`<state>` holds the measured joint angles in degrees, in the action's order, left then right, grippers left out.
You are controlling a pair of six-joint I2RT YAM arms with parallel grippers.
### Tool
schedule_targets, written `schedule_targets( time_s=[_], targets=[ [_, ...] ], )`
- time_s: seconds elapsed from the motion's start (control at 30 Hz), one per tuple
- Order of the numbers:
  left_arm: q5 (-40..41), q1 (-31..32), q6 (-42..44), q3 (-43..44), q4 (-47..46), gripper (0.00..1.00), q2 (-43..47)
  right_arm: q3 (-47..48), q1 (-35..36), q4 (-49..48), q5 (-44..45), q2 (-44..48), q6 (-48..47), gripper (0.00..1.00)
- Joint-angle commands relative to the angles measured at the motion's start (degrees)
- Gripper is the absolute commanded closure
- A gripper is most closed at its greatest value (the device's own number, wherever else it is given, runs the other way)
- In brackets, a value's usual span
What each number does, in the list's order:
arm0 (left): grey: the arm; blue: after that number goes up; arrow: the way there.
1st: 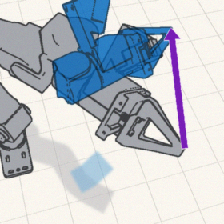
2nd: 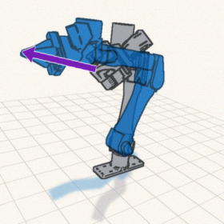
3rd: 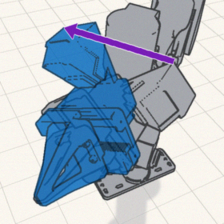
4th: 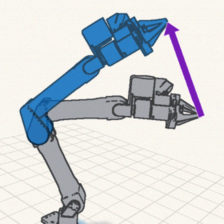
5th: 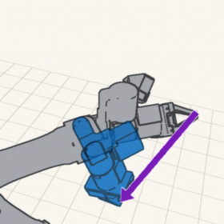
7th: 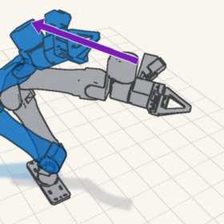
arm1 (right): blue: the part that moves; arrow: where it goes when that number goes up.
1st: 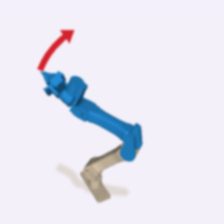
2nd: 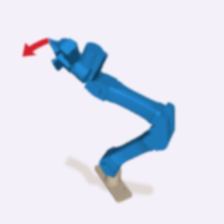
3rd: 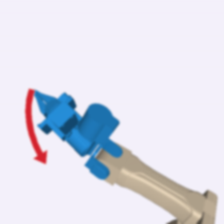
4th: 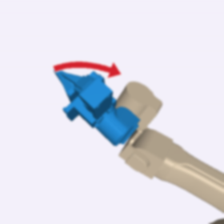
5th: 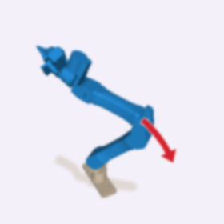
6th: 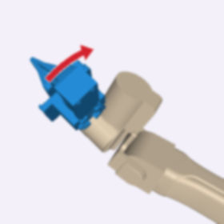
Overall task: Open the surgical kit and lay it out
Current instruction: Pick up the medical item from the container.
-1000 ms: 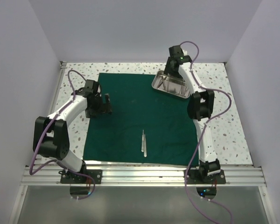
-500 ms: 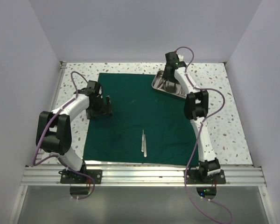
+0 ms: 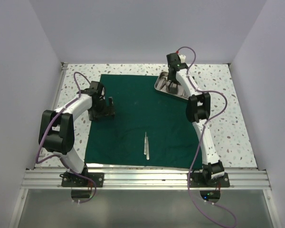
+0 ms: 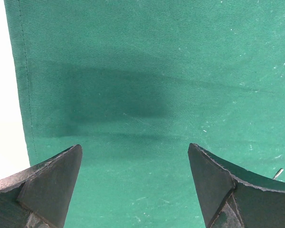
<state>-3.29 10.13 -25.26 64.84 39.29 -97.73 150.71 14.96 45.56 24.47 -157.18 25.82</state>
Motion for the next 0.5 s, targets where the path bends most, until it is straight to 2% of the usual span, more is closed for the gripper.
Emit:
schedule_targets(
  time_s=[0.0,0.23,0.27,0.4,0.47],
  targets=[
    [-0.23,-0.46,1.26,1.35,-0.09,0.03,-0.18,1.51,0.68,3.83,2.51,-2.42,-3.32,0.56],
    [-0.49,-0.73,1.26,1.17,-0.53,0.03,-0.35,1.6,0.59,7.43,-0.2,-2.95,-0.78,0.69],
    [-0.58,-0.73,1.35,1.17,-0.62,0.03,-0.44,1.69,0.51,8.74,-0.65,-3.04,-0.51,0.75],
    [-0.4,-0.81,1.35,1.26,-0.62,0.03,-0.09,1.16,0.6,10.42,-2.4,-3.65,0.89,0.81],
    [-0.14,-0.81,1.35,1.17,-0.44,0.03,0.09,0.99,0.51,11.21,-2.76,-3.74,1.33,0.89]
  ],
)
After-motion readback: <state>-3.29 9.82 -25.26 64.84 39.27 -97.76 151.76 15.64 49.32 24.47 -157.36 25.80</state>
